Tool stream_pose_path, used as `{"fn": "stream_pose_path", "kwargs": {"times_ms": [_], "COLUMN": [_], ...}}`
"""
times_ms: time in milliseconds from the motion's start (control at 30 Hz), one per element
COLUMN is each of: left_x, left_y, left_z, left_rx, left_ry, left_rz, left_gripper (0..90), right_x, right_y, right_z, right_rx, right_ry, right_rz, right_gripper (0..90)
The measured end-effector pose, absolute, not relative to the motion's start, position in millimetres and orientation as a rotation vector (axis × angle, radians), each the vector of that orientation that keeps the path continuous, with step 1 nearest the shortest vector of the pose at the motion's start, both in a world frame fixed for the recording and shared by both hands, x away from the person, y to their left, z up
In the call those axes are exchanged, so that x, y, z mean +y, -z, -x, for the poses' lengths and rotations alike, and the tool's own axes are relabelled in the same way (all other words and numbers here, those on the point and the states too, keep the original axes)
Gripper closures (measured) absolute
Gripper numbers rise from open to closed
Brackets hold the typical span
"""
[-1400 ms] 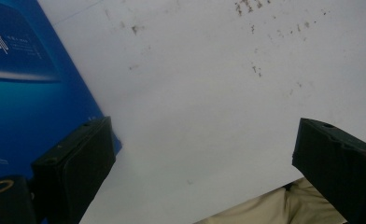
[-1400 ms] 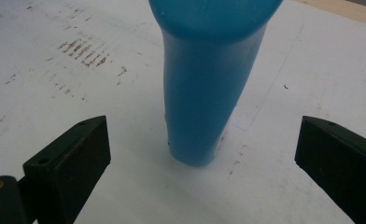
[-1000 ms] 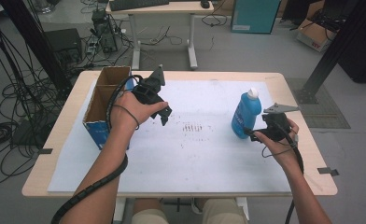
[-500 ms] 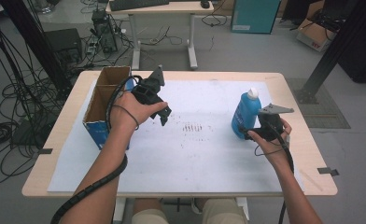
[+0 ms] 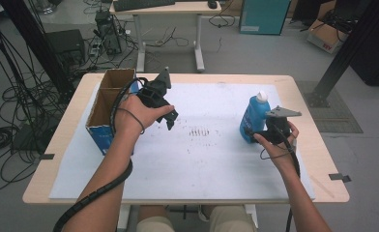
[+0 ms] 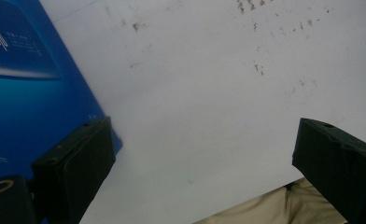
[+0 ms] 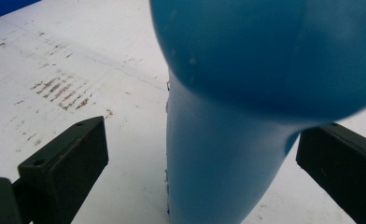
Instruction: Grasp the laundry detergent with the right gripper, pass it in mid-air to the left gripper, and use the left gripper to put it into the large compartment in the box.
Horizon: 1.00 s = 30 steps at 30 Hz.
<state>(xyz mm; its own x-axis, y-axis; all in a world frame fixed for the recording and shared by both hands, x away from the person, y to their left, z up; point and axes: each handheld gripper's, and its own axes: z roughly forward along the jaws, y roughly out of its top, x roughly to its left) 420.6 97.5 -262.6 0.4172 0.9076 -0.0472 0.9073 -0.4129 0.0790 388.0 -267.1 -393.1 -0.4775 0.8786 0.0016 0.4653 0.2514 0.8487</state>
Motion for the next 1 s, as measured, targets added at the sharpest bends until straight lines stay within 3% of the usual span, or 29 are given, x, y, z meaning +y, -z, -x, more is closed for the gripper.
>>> {"fn": "stream_pose_path", "kwargs": {"times_ms": [1000], "left_x": [96.9], "left_y": [259.7], "left_z": [-420.7], "left_rx": [1.642], "left_ry": [-0.007], "left_rz": [-2.566], "left_gripper": [6.3], "right_x": [-263.4], "right_y": [396.9], "right_z": [-394.0], "right_rx": [1.983], "right_ry": [-1.164], "right_rz": [-1.176], "right_gripper": [1.6]}}
